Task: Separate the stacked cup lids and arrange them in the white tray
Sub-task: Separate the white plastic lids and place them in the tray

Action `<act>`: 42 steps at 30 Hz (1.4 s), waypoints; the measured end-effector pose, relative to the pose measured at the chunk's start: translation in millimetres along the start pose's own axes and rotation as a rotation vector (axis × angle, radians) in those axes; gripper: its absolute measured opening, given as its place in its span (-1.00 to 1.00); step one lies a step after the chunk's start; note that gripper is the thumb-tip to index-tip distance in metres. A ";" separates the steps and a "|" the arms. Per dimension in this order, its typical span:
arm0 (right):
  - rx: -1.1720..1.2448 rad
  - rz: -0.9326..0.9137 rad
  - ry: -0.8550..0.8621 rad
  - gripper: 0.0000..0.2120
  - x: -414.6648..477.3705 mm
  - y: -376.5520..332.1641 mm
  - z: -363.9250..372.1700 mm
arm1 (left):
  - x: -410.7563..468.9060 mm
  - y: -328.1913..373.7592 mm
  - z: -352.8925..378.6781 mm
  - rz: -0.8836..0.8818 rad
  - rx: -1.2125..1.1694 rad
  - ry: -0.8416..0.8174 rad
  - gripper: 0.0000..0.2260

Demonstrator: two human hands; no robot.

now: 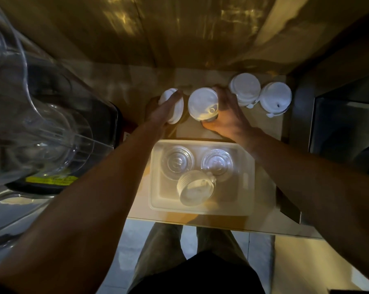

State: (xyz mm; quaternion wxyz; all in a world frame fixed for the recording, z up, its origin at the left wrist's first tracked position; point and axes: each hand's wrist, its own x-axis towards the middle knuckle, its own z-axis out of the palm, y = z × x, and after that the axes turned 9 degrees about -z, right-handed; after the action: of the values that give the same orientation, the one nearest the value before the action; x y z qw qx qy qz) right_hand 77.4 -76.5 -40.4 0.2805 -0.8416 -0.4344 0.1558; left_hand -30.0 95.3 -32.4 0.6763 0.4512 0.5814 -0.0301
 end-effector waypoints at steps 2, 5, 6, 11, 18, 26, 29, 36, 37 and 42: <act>0.044 -0.017 0.017 -0.13 -1.5 -3.3 -2.8 | 0.1 2.5 -2.9 -0.073 -0.065 -0.085 -0.29; 0.086 -0.059 0.051 -0.18 -5.8 -8.5 -7.2 | -1.5 1.3 -4.8 -0.098 -0.133 -0.185 -0.27; 0.093 -0.071 0.065 -0.20 -7.4 -10.1 -9.3 | -2.1 0.8 -4.5 -0.079 -0.127 -0.204 -0.24; 0.122 -0.070 0.064 -0.21 -17.3 -17.9 -23.6 | -7.9 -2.5 5.2 0.015 -0.118 -0.179 -0.48; 0.133 -0.032 0.091 -0.18 -25.4 -23.3 -37.1 | -22.1 3.0 15.7 -0.037 -0.177 -0.289 -0.39; 0.177 -0.026 0.092 -0.24 -34.2 -37.6 -56.2 | -38.6 9.0 16.7 -0.107 -0.187 -0.459 -0.62; 0.272 -0.016 0.100 -0.28 -38.6 -43.6 -63.9 | -46.3 11.1 15.6 -0.079 -0.187 -0.480 -0.59; 0.892 0.391 0.193 -0.65 -48.2 -71.5 -85.1 | -60.8 16.0 12.2 -0.030 -0.133 -0.436 -0.49; 0.967 0.448 0.222 -0.70 -49.7 -74.7 -87.7 | -64.2 16.0 11.1 -0.030 -0.116 -0.437 -0.51; 1.122 0.522 0.202 -0.82 -60.6 -79.1 -92.7 | -77.4 13.7 3.7 -0.020 -0.087 -0.465 -0.59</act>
State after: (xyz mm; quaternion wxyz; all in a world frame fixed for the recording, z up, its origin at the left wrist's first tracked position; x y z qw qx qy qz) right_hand 38.6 -120.5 82.5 0.6720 -0.6551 -0.0379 0.3431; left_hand -44.4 63.5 38.1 0.8104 0.3968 0.4154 -0.1149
